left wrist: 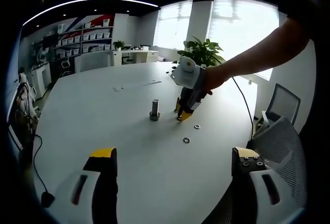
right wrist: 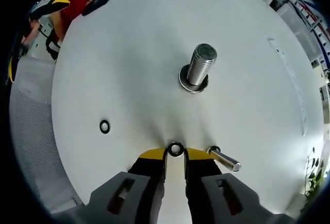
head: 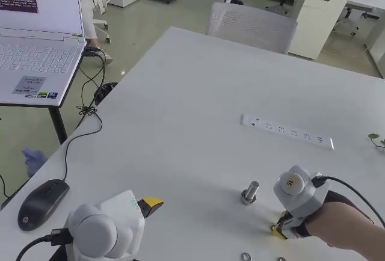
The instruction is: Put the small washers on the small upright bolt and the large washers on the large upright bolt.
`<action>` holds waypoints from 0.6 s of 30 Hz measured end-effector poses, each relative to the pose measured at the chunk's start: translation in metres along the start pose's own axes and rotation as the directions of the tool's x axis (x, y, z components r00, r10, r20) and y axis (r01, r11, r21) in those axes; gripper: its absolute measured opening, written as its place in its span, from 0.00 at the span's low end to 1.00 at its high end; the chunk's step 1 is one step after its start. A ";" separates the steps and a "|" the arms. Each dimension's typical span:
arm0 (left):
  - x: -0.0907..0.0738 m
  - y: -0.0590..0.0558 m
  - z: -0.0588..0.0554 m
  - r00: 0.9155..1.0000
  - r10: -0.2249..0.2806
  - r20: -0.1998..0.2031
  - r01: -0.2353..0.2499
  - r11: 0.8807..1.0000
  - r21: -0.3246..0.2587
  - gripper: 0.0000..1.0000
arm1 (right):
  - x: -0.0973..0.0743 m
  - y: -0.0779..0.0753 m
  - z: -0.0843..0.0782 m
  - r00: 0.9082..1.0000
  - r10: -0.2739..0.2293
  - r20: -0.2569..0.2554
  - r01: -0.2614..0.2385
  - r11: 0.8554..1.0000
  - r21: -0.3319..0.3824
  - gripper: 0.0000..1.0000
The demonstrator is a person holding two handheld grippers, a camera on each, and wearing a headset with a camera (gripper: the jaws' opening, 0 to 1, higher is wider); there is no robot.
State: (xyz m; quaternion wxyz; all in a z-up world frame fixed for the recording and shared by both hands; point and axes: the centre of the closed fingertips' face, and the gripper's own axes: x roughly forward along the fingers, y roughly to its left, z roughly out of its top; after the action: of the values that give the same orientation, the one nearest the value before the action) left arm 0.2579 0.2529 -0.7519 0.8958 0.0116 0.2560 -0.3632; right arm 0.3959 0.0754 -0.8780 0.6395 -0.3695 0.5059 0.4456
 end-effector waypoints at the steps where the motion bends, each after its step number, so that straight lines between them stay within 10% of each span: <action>1: 0.000 0.000 0.000 1.000 0.000 -0.001 0.000 1.000 0.000 0.92 | 0.000 0.000 0.000 1.000 0.000 0.000 0.000 1.000 -0.003 0.15; 18: 0.000 -0.002 -0.003 1.000 -0.002 -0.007 0.002 1.000 -0.002 0.91 | -0.001 0.001 -0.001 1.000 0.007 -0.007 -0.008 1.000 -0.006 0.14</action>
State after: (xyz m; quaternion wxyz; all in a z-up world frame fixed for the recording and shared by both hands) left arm 0.2552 0.2522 -0.7537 0.8946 0.0117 0.2595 -0.3637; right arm 0.3946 0.0747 -0.8770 0.6350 -0.3709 0.5083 0.4481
